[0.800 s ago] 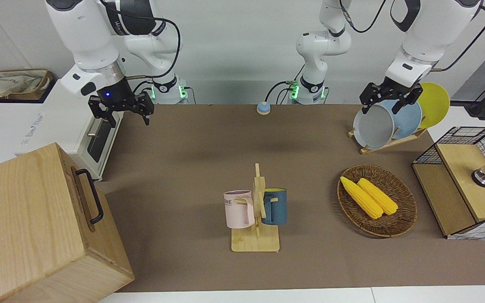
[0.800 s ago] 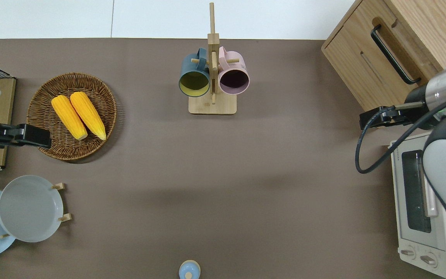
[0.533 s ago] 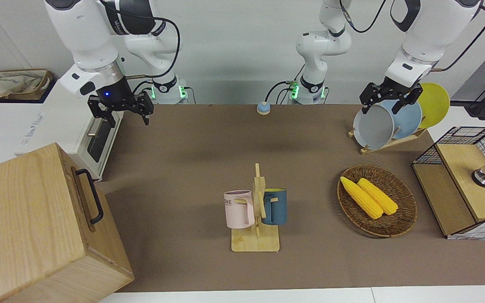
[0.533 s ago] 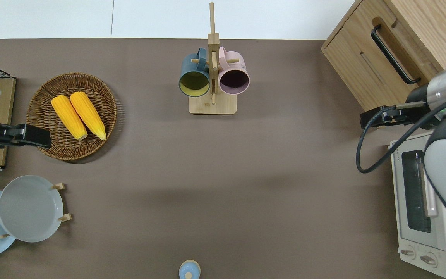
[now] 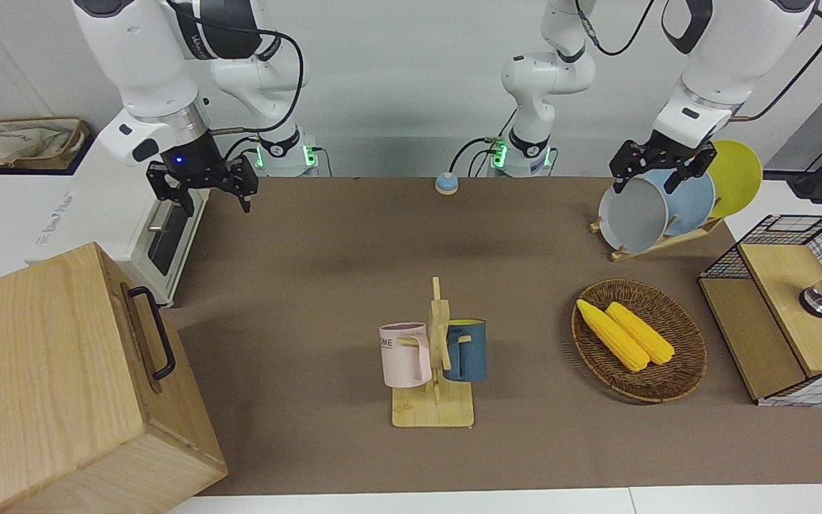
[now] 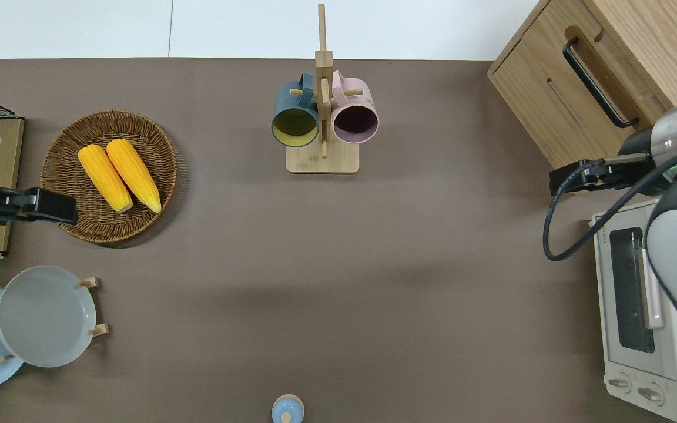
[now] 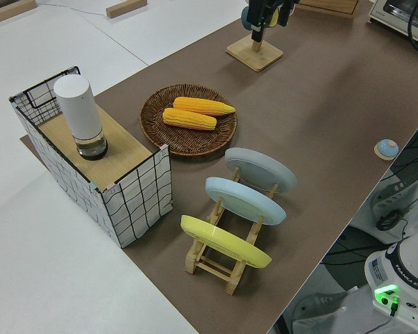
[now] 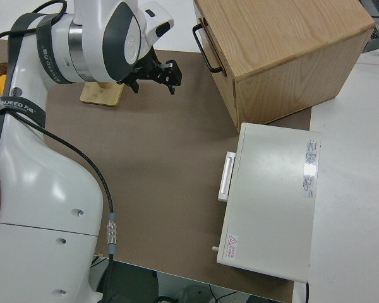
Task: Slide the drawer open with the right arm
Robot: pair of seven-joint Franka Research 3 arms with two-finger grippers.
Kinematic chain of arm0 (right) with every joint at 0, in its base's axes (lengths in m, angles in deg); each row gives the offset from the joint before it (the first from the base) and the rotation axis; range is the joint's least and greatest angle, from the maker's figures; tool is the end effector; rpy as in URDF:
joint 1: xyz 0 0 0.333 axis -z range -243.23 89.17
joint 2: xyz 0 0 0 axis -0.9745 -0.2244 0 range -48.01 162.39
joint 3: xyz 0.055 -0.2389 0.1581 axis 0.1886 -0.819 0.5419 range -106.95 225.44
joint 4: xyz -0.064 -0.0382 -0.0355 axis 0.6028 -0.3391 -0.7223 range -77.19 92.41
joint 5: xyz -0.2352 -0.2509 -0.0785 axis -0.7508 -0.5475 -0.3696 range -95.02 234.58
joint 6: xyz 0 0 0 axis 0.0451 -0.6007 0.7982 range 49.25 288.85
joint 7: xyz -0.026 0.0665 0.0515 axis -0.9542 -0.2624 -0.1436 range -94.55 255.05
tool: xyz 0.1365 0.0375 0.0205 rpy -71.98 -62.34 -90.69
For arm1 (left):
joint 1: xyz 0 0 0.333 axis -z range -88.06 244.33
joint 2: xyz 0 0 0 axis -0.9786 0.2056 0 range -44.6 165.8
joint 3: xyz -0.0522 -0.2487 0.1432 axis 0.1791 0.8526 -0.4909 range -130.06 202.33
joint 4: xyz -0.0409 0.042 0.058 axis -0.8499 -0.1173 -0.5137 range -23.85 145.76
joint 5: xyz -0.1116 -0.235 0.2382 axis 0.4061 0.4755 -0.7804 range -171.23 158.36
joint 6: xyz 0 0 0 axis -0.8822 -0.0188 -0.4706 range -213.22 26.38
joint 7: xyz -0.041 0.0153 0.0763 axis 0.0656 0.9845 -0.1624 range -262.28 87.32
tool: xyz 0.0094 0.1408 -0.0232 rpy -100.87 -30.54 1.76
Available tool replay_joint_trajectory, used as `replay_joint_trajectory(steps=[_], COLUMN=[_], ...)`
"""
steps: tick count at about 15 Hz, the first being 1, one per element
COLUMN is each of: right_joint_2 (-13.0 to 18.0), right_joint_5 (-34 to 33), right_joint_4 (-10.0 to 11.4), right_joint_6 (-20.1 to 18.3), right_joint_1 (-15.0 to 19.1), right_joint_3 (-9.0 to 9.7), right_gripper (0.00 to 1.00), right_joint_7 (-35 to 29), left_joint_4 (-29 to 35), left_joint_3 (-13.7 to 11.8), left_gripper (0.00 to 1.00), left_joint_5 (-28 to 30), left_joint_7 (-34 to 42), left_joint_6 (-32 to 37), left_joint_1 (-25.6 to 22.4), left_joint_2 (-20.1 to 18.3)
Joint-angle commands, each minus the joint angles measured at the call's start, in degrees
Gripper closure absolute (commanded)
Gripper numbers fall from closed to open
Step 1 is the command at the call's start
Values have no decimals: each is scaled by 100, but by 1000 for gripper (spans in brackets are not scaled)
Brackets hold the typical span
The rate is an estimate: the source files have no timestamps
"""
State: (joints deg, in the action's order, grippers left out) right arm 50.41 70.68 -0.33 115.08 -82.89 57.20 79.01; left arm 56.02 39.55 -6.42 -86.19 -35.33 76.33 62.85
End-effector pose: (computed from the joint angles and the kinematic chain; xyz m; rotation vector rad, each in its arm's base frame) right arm 0.5481 0.0397 0.5515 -3.1286 -0.0703 -0.0181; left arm 0.5180 -0.0140 0.5650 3.1377 -0.0795 -0.0523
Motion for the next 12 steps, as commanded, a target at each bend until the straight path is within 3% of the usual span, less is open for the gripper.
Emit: replay_joint_trajectory(steps=[1, 4, 7, 12], right_joint_2=[-61, -61, -105, -271], right_joint_5=[148, -71, -1193, -2792], right_joint_4=[-120, -182, -243, -234], right_joint_6=[-14, -14, 3, 389], right_joint_1=[102, 41, -107, -520], right_joint_3=[-24, -41, 38, 47], right_gripper=[19, 19, 19, 19], right_joint_7=[-132, -79, 9, -61], left_joint_4=[-149, -140, -140, -149], left_joint_3=[37, 37, 37, 37], left_gripper=[7, 7, 7, 7], left_joint_5=[-98, -98, -98, -98], left_joint_7=[55, 55, 55, 55], left_joint_6=[113, 113, 113, 113], left_joint_1=[-22, -22, -22, -22], left_joint_2=[65, 65, 65, 65])
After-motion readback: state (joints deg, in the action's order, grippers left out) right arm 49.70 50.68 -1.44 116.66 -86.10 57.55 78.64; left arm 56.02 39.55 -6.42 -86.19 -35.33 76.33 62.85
